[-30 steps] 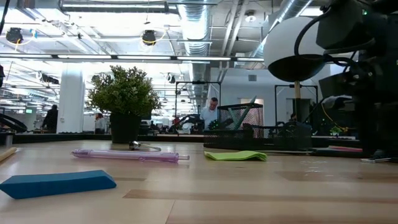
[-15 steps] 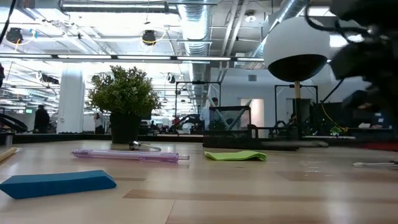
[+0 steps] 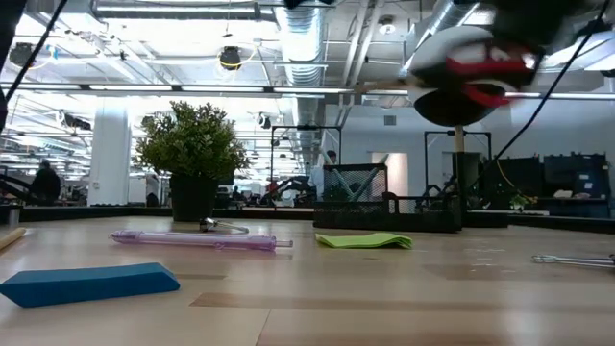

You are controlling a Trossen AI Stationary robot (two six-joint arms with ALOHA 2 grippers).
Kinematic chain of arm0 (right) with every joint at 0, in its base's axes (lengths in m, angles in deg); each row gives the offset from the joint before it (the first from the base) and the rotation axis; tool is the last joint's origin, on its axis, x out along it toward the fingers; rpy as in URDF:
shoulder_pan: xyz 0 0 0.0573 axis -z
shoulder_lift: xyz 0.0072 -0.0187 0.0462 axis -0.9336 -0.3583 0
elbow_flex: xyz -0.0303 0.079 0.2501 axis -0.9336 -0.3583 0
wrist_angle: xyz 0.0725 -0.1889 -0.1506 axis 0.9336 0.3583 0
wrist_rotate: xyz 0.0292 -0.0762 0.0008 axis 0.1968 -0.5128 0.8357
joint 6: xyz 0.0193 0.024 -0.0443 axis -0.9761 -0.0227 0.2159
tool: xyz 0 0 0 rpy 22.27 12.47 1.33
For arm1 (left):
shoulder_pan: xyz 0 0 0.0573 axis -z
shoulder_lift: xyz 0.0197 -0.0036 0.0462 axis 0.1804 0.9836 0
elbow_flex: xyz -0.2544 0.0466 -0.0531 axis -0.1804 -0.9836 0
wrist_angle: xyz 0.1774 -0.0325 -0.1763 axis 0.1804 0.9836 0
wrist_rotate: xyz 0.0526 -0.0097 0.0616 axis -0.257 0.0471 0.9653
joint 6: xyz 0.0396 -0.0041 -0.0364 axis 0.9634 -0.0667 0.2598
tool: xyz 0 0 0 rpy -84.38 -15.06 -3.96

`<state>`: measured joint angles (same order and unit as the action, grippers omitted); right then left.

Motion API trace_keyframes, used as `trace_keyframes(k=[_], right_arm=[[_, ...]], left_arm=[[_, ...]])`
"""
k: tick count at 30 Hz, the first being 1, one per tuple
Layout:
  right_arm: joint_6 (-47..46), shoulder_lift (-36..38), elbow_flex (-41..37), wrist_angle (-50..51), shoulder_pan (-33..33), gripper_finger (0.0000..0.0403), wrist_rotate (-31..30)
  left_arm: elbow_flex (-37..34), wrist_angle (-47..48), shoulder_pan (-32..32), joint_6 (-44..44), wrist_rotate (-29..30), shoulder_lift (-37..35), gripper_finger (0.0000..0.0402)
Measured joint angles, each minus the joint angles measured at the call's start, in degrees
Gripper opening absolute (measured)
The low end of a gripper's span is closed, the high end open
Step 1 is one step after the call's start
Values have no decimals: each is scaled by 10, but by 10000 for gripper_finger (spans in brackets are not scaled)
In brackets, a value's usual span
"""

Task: Pick and place office supplies into organizer
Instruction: Put the black scissors into the black desk organizer

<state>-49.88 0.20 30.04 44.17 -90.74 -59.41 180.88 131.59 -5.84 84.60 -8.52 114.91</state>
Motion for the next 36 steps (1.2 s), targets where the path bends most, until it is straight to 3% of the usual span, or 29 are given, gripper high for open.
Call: trace_keyframes(k=[6, 19, 24, 36], right_arm=[[-95, -11, 29, -50, 44, 11, 33], [-107, -11, 32, -122, 100, 12, 52], [-115, -11, 32, -177, 114, 12, 62], [-116, -10, 32, -204, 109, 12, 68]], left_arm=[[0, -32, 32, 121, 24, 40, 128], [1, -78, 66, 257, 58, 56, 128], [0, -99, 65, 285, 71, 57, 128], [0, -95, 65, 288, 96, 57, 128]])
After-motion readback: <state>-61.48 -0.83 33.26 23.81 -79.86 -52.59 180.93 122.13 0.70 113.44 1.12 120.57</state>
